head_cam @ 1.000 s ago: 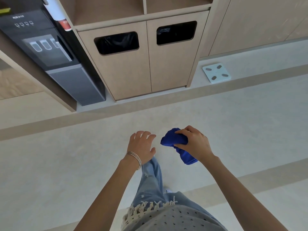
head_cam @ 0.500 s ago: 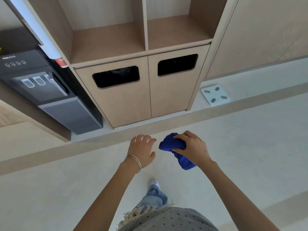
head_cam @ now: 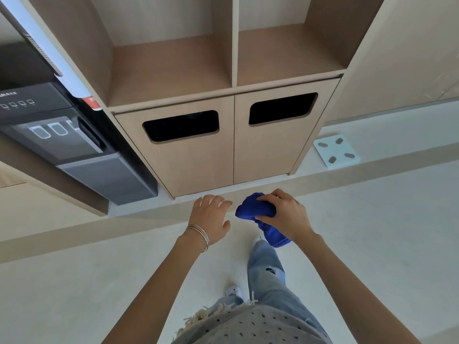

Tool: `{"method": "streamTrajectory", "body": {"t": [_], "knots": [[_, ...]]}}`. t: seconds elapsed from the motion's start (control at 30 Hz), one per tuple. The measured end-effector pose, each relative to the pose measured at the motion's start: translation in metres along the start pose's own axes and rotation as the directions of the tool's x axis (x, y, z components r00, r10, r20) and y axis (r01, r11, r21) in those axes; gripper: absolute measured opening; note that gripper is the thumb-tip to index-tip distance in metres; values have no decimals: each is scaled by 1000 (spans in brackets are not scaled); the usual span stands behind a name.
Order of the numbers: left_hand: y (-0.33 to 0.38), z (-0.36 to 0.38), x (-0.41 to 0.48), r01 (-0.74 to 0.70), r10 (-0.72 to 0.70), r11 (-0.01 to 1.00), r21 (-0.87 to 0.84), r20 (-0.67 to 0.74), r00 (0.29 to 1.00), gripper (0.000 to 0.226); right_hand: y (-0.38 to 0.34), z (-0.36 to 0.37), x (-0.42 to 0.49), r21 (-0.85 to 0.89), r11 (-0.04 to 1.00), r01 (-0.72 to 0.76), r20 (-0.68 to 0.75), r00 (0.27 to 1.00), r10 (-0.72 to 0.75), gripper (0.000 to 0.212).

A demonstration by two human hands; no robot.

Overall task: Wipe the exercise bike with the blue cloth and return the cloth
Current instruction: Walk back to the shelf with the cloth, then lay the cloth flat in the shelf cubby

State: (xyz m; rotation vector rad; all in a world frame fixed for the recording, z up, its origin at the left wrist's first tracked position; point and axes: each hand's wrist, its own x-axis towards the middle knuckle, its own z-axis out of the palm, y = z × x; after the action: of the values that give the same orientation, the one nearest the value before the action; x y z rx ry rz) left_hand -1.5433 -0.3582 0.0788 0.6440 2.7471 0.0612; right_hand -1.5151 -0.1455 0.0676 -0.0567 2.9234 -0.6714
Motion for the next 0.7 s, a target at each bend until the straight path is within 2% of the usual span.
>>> {"method": "streamTrajectory", "body": {"t": [0.43, 0.7], "knots": [[-16, -58, 145, 124, -130, 989, -79, -75, 989, 52, 36, -58, 167, -32, 989, 142, 9, 990, -142, 42], [-24, -74, 201, 236, -247, 964, -123, -78, 966, 53, 48, -74, 243, -49, 968, 247, 96, 966, -241, 42]]}}
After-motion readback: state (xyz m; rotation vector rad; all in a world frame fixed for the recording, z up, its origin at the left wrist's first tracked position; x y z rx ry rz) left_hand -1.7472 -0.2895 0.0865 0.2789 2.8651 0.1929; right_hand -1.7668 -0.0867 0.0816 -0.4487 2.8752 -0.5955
